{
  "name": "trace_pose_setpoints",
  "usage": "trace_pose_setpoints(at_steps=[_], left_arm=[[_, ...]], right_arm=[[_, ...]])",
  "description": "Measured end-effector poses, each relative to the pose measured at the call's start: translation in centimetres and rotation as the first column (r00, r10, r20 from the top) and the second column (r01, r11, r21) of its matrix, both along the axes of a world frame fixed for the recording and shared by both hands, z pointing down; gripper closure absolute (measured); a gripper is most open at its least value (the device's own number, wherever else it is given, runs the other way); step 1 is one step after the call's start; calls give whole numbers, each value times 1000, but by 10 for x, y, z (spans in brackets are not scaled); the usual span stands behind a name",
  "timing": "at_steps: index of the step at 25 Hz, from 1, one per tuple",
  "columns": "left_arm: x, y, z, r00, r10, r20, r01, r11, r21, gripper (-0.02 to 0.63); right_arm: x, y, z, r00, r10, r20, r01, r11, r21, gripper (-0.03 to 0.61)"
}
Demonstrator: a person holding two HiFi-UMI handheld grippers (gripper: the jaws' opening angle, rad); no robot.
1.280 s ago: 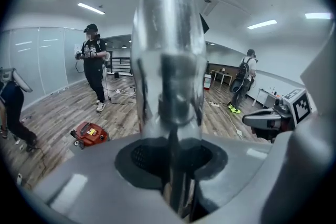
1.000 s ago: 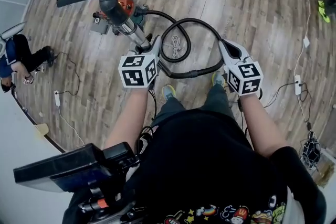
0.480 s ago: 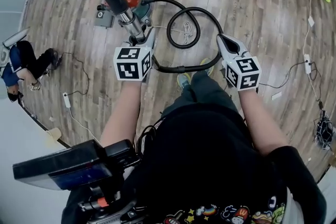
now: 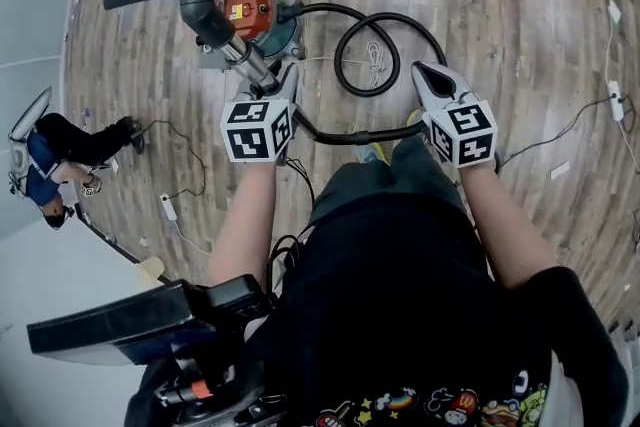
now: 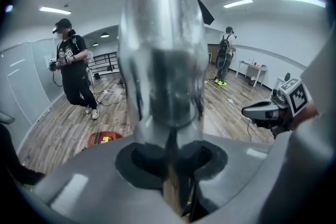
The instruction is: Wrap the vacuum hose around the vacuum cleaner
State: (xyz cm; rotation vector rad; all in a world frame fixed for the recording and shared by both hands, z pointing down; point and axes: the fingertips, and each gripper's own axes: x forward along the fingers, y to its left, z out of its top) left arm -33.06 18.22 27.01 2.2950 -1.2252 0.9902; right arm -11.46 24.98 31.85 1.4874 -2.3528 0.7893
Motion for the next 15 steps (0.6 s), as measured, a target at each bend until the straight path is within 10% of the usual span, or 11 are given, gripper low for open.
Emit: trace_pose_setpoints(at_steps=[15], left_arm=[[-84,-166,27,947,290,137,-298,954,38,514]], right_arm=[[-70,-71,19,966,246,-78,-251,966,-63,552]])
